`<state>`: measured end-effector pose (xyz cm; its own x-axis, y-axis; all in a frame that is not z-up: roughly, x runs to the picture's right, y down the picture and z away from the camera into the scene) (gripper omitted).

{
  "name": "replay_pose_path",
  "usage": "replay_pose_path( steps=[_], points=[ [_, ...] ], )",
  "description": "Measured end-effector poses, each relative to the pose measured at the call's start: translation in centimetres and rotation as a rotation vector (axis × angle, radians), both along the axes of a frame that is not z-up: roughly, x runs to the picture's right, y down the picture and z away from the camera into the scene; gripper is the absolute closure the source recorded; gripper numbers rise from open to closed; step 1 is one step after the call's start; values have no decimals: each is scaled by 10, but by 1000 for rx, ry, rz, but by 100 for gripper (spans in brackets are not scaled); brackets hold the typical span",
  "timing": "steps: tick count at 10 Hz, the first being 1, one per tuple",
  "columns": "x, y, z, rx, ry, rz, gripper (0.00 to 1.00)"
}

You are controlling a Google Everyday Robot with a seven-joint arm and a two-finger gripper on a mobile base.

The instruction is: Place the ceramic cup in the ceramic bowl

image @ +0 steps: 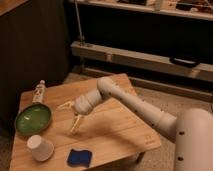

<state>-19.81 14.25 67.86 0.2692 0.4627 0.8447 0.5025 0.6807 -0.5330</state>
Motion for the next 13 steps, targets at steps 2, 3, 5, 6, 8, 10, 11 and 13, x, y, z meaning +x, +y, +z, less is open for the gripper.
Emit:
replay_pose_path(
  steps=[2,3,5,6,8,10,11,13],
  points=[
    [-10,-2,-2,9,59,13,20],
    [-16,-2,-2,21,86,45,20],
    [-16,0,-3,28,100,87,20],
    [-14,2,-3,27,105,101,20],
    [-10,10,-3,24,96,134,20],
    [-14,20,-10,35,94,133,20],
    [-19,24,-13,39,96,126,20],
    [-36,34,-16,43,97,93,20]
  ],
)
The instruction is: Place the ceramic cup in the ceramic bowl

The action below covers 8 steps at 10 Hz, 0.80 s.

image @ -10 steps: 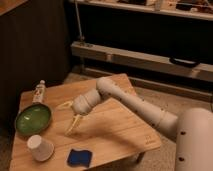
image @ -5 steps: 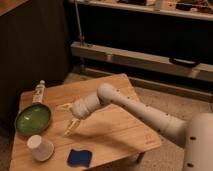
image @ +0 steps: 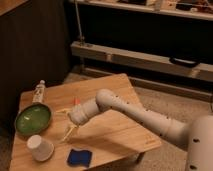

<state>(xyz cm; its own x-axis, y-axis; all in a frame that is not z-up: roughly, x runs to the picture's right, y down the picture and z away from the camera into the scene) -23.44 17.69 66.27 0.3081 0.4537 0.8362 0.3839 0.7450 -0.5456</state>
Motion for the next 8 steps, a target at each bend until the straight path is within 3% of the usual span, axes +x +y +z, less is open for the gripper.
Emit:
replay_pose_path(
  steps=[6,8],
  points=[
    [-40,28,27,-74,-30,-10,20],
    [-54,38,27,-87,-55,-33,20]
  ],
)
